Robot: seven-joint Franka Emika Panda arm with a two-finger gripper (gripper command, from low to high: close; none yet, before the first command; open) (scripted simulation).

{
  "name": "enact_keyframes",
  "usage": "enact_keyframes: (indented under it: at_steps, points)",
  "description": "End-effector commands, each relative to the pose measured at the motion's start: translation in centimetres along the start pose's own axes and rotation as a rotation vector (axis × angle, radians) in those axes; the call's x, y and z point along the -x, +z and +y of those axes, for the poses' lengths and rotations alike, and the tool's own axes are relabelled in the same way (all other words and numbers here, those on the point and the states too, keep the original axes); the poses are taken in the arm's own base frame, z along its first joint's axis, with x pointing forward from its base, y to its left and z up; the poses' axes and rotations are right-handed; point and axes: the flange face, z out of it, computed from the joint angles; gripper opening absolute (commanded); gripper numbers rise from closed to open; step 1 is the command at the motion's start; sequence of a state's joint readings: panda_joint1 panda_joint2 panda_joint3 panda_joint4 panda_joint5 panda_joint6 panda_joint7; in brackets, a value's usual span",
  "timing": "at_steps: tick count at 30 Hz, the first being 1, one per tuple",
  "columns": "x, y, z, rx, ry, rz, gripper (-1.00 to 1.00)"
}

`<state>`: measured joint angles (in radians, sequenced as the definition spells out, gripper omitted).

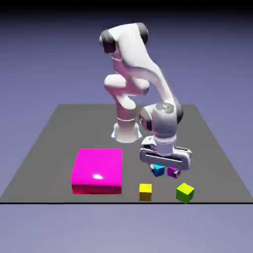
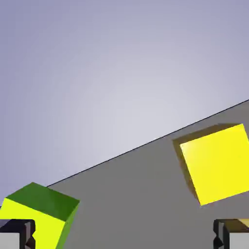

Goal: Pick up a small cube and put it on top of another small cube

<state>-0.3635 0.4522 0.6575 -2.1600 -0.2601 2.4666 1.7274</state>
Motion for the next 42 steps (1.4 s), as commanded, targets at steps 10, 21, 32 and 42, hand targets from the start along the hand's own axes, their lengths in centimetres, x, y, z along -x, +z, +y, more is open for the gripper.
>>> enact_keyframes:
  at_steps: [10, 21, 32, 42]
  points:
    - [3.0, 3.9, -4.1, 0.180, 0.277, -0.207, 0.00]
    - [1.8, 3.8, -3.7, 0.194, 0.308, -0.213, -1.00]
    - [-11.4, -1.8, 2.5, 0.141, 0.563, -0.250, -1.00]
    - [-12.1, 2.2, 3.3, 0.119, 0.597, -0.263, 1.00]
